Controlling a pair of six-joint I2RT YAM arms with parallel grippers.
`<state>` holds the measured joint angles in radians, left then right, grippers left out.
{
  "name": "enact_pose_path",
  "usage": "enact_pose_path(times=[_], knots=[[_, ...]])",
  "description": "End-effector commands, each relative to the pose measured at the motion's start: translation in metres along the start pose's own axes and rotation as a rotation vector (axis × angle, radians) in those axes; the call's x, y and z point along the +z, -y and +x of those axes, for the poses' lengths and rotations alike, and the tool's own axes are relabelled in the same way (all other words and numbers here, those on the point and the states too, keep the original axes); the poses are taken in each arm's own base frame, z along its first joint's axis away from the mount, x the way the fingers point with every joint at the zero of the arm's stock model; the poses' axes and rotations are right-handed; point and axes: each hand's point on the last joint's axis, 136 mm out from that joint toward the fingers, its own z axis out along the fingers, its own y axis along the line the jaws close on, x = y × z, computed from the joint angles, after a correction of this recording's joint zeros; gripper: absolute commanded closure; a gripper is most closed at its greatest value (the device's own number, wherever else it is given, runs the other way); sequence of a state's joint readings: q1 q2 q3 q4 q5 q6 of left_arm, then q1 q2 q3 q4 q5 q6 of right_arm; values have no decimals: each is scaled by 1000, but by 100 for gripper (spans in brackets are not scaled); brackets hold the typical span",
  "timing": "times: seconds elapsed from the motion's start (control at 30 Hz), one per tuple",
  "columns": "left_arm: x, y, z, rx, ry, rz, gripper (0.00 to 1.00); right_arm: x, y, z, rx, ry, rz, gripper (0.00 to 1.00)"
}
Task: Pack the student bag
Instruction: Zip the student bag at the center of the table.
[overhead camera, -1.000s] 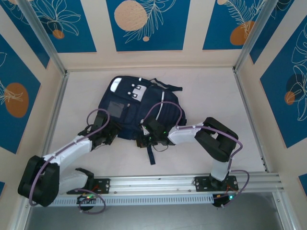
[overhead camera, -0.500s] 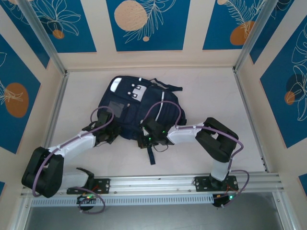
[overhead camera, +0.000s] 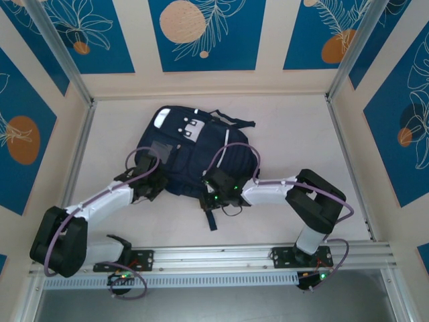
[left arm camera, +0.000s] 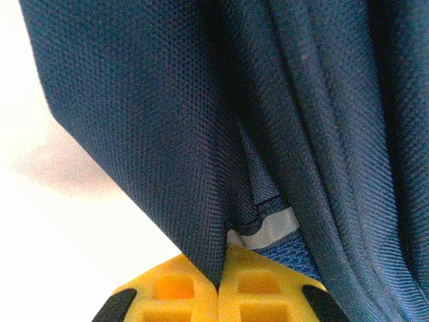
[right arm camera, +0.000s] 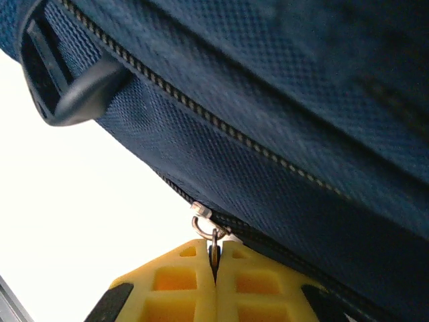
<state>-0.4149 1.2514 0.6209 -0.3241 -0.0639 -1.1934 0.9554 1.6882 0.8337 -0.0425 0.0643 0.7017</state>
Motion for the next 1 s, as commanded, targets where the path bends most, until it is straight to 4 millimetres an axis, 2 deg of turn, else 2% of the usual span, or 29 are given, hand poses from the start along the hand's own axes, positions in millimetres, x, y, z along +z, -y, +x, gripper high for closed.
enact_pose_path(times=[0.0,0.23,0.33,0.43,0.53,0.6,0.67,0.77,0.87,0.97], knots=[[-12,-20,-25,26,120,-111,100,-6,27,15,12,-32,87,100],[-20,-26,-34,67,161,-174,100,-12,34,16,19,-29,87,100],[-24,-26,-39,60,183,-184,100,-10,28,18,-1,-40,46,100],[-34,-24,-52,68,237,-219,100,-7,18,19,-27,-56,-3,100],[-37,-13,-63,59,278,-220,100,0,8,16,-36,-62,-49,100],[-35,4,-74,104,301,-209,100,7,-1,9,-29,-73,-72,100],[-35,13,-84,108,303,-236,99,16,-7,2,-9,-80,-79,100],[-32,21,-86,98,250,-244,85,30,-13,-10,39,-80,-81,100],[-29,21,-70,52,203,-155,70,41,-21,-19,80,-84,-109,100],[-31,15,-54,5,176,-50,54,49,-21,-21,120,-88,-116,100]])
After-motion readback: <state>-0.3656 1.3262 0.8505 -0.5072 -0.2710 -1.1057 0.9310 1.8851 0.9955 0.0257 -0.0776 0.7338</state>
